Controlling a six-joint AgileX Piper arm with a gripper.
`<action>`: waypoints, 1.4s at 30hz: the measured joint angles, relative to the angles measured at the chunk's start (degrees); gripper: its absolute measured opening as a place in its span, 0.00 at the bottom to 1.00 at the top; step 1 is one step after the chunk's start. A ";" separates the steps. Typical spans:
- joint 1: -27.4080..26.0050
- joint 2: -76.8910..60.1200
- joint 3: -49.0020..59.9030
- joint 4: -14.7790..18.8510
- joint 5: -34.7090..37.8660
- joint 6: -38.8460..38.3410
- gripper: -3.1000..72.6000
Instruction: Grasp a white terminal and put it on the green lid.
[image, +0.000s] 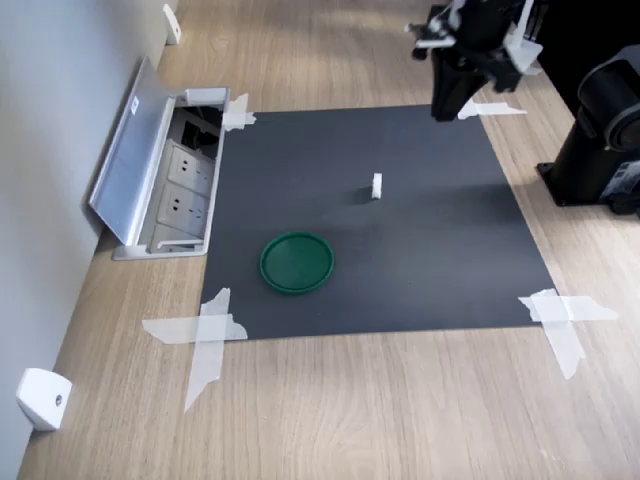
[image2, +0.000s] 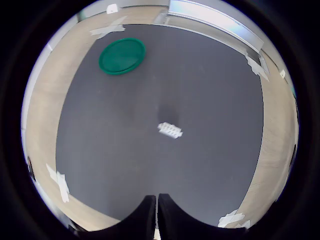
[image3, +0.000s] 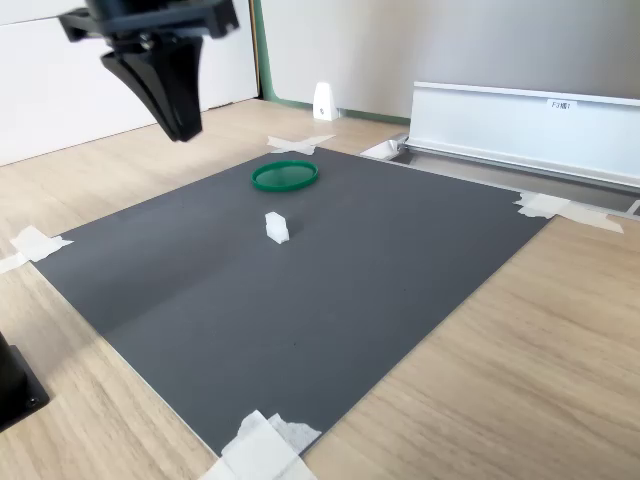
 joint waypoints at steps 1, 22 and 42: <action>-1.02 0.98 -0.28 0.29 -0.47 -0.15 0.03; -6.29 12.26 -6.30 5.20 -1.73 -7.06 0.92; -3.68 24.56 -6.37 4.88 -7.65 -8.30 1.00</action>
